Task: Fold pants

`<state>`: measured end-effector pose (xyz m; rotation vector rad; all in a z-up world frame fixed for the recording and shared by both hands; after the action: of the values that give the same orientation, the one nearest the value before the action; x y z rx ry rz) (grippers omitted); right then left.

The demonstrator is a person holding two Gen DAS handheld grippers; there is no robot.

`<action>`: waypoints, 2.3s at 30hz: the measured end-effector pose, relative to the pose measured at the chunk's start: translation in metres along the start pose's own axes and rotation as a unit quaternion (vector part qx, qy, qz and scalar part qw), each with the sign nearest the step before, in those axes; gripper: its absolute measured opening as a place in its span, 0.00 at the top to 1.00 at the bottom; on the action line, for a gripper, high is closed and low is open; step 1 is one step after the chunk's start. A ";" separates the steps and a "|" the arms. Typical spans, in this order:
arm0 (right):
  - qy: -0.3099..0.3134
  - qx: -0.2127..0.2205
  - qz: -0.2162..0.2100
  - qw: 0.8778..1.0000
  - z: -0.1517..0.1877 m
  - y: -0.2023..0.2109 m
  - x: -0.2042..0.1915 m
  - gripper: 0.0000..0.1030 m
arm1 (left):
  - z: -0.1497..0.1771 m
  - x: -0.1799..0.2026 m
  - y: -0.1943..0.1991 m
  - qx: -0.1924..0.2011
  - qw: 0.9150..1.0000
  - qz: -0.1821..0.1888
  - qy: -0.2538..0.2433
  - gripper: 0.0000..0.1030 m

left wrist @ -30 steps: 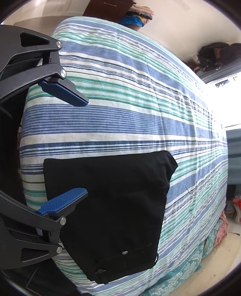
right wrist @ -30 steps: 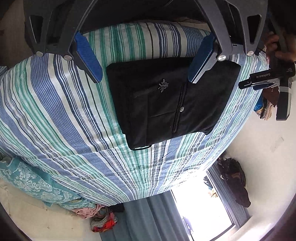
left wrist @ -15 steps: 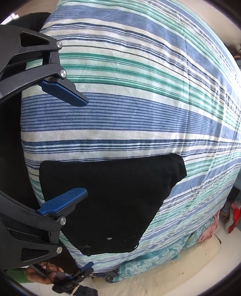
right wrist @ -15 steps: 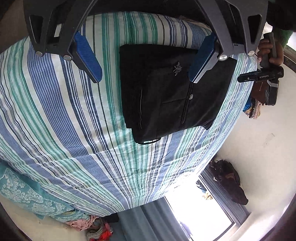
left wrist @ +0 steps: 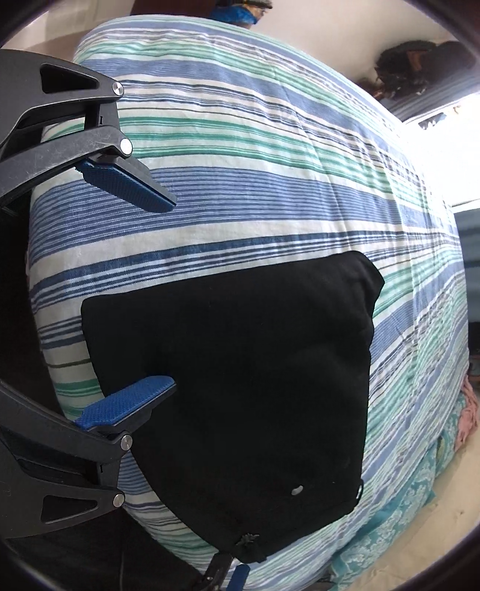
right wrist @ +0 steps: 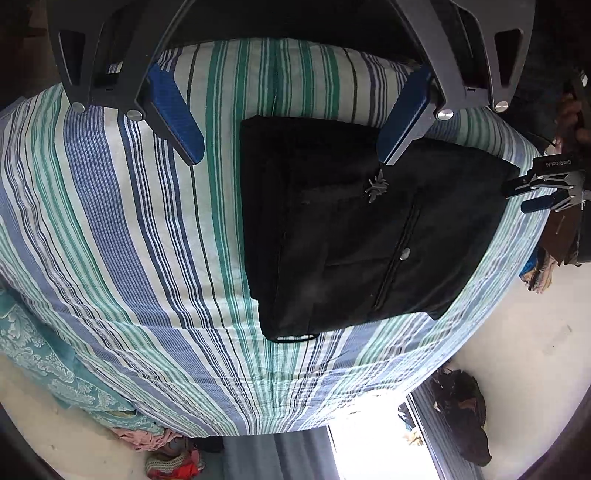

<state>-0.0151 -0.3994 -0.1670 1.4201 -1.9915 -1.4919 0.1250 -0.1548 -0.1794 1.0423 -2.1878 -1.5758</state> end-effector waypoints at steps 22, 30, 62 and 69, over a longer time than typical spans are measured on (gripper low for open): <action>-0.152 -0.180 -0.262 0.936 -0.053 -0.071 0.032 0.25 | -0.027 -0.029 -0.055 -0.015 0.949 0.274 0.153 0.26; -0.087 -0.145 -0.226 0.959 -0.062 -0.037 -0.003 0.65 | -0.060 -0.020 -0.012 0.022 0.964 0.238 0.117 0.81; -0.017 0.082 0.040 0.996 -0.063 0.047 -0.056 0.00 | -0.056 -0.059 0.067 0.090 0.990 -0.075 0.072 0.06; 0.020 0.123 0.037 0.991 -0.049 0.078 -0.104 0.00 | -0.048 -0.065 0.094 0.103 0.985 -0.082 0.108 0.05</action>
<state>0.0275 -0.3431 -0.0475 1.4369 -2.2400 -1.2112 0.1612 -0.1312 -0.0637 1.4158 -2.1950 -1.2463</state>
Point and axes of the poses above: each gripper's, at about its wrist camera, not at the fingertips, and y roughly against the way its jaws point, x to its right, z to its underside, the point moved 5 cm from there along -y, roughly the way its jaws point, and after that the axes turned 15 degrees about -y, right-handed, at the moved point
